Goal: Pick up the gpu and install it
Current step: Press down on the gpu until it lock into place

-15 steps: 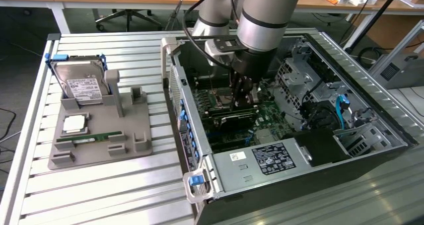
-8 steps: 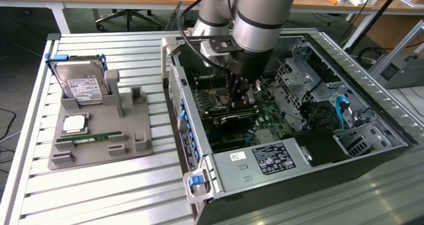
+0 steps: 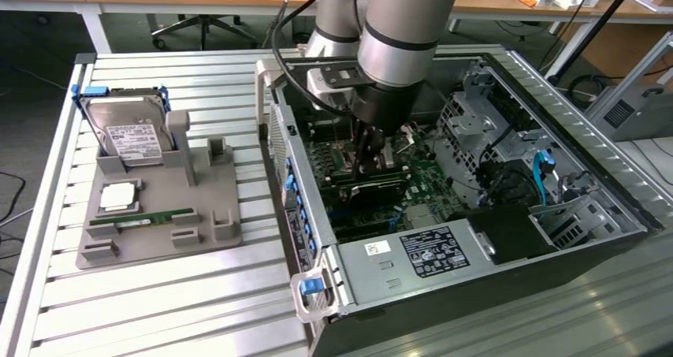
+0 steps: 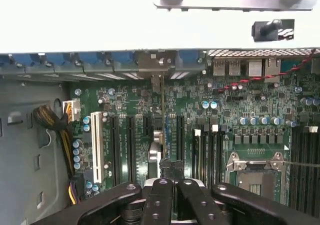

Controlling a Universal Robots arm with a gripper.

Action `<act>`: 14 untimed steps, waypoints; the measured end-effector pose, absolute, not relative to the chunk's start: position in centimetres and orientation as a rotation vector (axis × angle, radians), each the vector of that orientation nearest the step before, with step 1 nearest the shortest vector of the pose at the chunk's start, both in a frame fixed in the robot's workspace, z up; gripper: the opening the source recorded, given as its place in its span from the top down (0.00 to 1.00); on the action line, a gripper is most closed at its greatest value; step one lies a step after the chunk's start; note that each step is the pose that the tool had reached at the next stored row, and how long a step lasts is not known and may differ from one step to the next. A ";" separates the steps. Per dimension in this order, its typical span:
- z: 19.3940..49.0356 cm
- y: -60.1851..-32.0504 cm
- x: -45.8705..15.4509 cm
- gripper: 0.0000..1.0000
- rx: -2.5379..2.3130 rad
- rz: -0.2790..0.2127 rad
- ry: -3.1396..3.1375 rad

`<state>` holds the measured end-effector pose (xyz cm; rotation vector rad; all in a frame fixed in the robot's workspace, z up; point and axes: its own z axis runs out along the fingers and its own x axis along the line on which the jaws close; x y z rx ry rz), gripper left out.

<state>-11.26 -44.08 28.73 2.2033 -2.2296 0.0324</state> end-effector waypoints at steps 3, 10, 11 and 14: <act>28.7 -44.4 -11.4 0.89 2.203 0.032 -2.230; 28.4 -44.5 -12.3 0.89 2.204 0.032 -2.230; 28.3 -44.5 -12.4 0.89 2.203 0.032 -2.230; 28.2 -44.5 -12.9 0.89 2.203 0.032 -2.230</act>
